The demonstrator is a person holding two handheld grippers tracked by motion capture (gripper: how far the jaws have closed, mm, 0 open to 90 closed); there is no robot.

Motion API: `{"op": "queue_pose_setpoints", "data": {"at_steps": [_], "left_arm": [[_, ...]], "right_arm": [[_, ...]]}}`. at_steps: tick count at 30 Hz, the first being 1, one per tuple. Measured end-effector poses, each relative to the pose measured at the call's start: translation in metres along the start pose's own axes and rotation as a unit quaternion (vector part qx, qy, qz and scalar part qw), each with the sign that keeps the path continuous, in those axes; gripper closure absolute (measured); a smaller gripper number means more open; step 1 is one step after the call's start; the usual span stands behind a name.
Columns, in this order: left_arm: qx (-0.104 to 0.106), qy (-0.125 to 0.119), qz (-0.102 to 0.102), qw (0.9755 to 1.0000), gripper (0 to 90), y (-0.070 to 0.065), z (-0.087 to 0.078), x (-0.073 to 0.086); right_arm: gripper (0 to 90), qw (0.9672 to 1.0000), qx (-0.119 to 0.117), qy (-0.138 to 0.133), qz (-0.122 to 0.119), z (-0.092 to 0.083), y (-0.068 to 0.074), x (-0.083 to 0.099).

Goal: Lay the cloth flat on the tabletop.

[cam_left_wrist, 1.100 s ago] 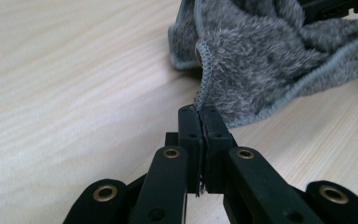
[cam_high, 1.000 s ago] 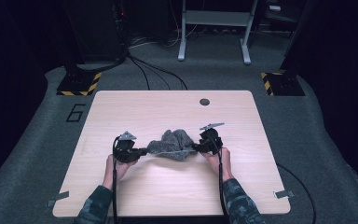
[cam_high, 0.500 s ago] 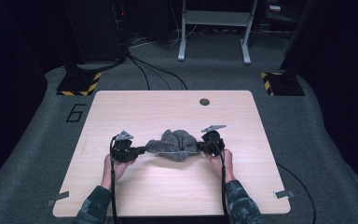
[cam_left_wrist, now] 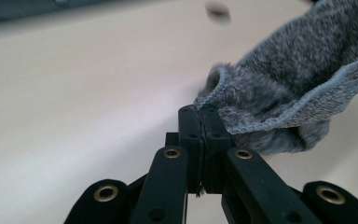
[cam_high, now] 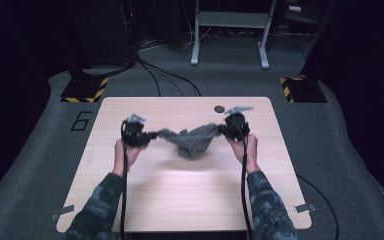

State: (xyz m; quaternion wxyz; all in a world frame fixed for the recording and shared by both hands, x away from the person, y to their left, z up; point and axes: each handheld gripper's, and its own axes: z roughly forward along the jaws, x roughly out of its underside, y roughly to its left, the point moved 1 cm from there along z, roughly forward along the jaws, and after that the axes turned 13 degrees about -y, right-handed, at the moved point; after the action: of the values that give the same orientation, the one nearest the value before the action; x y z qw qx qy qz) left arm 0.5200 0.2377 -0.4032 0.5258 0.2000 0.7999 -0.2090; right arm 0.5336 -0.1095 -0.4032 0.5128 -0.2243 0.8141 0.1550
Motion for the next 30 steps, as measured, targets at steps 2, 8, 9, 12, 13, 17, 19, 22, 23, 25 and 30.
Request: {"op": "queue_pose_setpoints", "data": {"at_steps": [2,8,9,12,13,17,19,22,23,25,30], "left_arm": [[-0.011,-0.017,0.006,0.9998,89.3,0.001,-0.004,-0.017],[-0.005,0.003,-0.009,0.9999,88.9,-0.004,-0.031,-0.005],[0.002,0.019,-0.016,0.9997,88.7,-0.005,-0.031,0.012],[0.022,0.076,-0.035,0.9962,86.9,-0.012,-0.03,0.066],[0.027,0.091,-0.045,0.9944,79.0,-0.013,-0.029,0.082],[0.031,0.111,-0.071,0.9908,44.8,-0.013,-0.036,0.112],[0.011,0.096,-0.084,0.9918,35.7,-0.007,-0.045,0.114],[-0.007,0.082,-0.077,0.9936,25.4,0.001,-0.044,0.103],[-0.014,0.078,-0.073,0.9942,24.1,0.001,-0.042,0.099],[-0.014,0.075,-0.069,0.9947,19.8,0.001,-0.038,0.096],[-0.019,0.074,-0.042,0.9962,16.6,-0.01,-0.005,0.09]], "right_arm": [[88.8,0.9994,0.016,-0.031,0.008,-0.009,-0.004,-0.032],[87.8,0.9991,0.009,-0.031,0.027,-0.041,0.0,-0.02],[87.3,0.9996,0.002,-0.017,0.024,-0.042,0.004,-0.004],[85.1,0.9989,-0.011,0.029,0.036,-0.038,0.014,0.052],[78.5,0.9983,-0.015,0.043,0.037,-0.036,0.016,0.07],[56.0,0.9954,-0.015,0.069,0.065,-0.039,0.015,0.112],[47.0,0.9961,-0.019,0.055,0.067,-0.044,0.009,0.113],[34.8,0.9968,-0.017,0.044,0.065,-0.047,0.006,0.103],[30.2,0.9977,-0.013,0.037,0.055,-0.045,0.005,0.098],[26.1,0.9983,-0.007,0.036,0.045,-0.04,0.006,0.089],[18.2,0.997,-0.036,0.046,0.051,-0.016,0.011,0.086]]}}
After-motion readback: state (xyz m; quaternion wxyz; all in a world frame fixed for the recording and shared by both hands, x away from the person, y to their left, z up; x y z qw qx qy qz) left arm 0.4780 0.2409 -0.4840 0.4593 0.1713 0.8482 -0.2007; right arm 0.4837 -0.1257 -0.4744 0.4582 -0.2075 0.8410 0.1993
